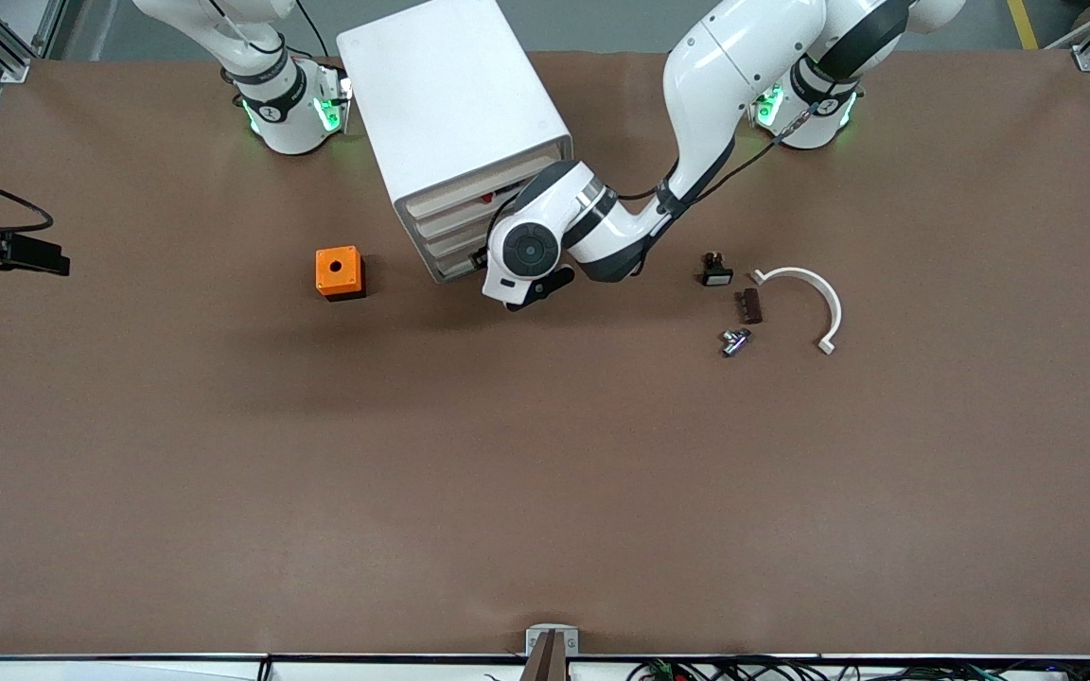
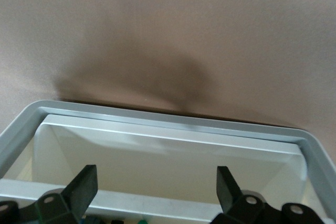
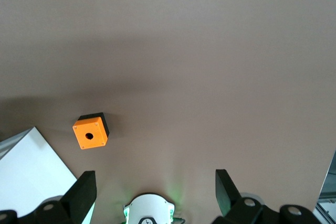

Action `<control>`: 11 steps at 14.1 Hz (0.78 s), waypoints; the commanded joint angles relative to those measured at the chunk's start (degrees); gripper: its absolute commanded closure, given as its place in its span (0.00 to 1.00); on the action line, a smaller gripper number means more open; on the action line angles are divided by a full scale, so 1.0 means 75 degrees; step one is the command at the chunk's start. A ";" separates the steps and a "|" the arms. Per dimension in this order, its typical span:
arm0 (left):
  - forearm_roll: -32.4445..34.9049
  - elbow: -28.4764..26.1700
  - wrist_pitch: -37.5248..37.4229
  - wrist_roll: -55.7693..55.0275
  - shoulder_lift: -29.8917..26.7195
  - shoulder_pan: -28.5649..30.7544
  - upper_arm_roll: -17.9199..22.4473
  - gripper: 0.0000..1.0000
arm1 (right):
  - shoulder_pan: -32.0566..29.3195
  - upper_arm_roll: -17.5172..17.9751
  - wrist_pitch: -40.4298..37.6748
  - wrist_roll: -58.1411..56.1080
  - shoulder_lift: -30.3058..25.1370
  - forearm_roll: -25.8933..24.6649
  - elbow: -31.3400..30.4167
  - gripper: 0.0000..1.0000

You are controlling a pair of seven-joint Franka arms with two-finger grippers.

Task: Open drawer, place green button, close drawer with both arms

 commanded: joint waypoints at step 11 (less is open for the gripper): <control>0.1391 0.0096 -0.1513 0.1780 -0.2317 0.3361 0.0175 0.00 | -0.0449 0.0078 0.1521 0.0039 -0.1825 0.0633 -0.2118 0.00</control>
